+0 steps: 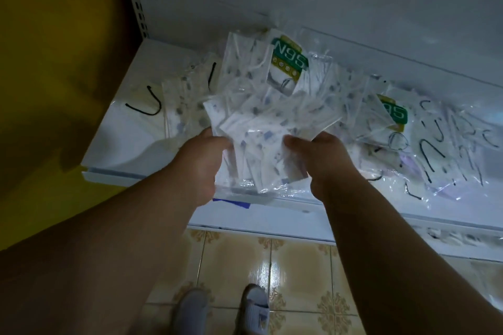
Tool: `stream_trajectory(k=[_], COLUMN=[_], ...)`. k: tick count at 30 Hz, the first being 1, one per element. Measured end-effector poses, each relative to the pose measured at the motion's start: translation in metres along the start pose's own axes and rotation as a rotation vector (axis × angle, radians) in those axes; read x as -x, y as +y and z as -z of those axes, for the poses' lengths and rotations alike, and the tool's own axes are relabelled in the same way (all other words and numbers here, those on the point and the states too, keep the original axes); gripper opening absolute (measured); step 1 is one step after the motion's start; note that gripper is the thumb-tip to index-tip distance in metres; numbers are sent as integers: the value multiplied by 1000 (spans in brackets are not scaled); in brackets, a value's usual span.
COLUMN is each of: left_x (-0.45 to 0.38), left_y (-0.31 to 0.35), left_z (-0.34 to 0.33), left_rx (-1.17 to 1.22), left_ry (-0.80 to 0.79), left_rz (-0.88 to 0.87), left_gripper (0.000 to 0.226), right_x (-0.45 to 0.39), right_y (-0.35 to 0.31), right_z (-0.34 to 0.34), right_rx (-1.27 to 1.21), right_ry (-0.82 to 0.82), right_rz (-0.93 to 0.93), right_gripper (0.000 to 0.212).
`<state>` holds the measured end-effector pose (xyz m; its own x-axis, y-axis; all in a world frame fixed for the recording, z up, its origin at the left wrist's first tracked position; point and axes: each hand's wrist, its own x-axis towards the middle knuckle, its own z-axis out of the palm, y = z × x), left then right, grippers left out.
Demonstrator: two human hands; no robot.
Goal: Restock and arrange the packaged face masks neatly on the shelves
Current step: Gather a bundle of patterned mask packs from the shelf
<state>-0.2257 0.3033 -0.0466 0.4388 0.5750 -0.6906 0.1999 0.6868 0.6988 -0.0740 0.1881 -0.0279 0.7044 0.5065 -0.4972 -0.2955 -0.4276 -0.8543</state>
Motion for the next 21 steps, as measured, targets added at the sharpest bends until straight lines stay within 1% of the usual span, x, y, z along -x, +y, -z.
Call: stream_trajectory(k=[1,2,4,5,6,7,8,9,10,11,13,14,18,21], left_x=[3,7,7,8,9,11,15,20,20,24,35,43,79,123], left_y=[-2,-4,-12,-15,-17,-19,-21,-24,-30,-33,-40,-43,-55,-69], left_z=[-1,-3,-4,-5,-7,-9,-10,-11,-10,-11,-16,-20,-38,-54], left_rx=[41,67,85,75,56,35,-1,-33,-64,-91,-138,-148,-120,-130], left_ry=[-7,-11,-33,-61,-93,-120,-132,-138,-141,-157,-171,-186,-225,-233], left_rz=[33,67,94,82,59,30,-5,-32,-66,-92,-144,-164,-204,-238], left_gripper=[12,22,58,67,65,53,34,21,22,27,36,38,38,41], right_x=[3,6,12,14,17,19,22,25,28,32,42,49,82,120], right_y=[5,10,18,22,25,28,31,34,37,39,45,46,46,48], right_z=[3,6,11,15,17,20,23,26,28,29,31,33,61,98], right_rx=[-12,-23,-55,-76,-93,-107,-123,-142,-170,-204,-282,-317,-366,-395], right_ry=[12,6,-23,-31,-28,-25,-25,-35,-64,-84,-91,-73,90,162], right_rz=[3,5,8,-1,-14,-21,-26,-23,-20,-22,-38,-33,-4,13], right_gripper=[3,3,7,9,12,15,16,15,9,8,27,30,21,13])
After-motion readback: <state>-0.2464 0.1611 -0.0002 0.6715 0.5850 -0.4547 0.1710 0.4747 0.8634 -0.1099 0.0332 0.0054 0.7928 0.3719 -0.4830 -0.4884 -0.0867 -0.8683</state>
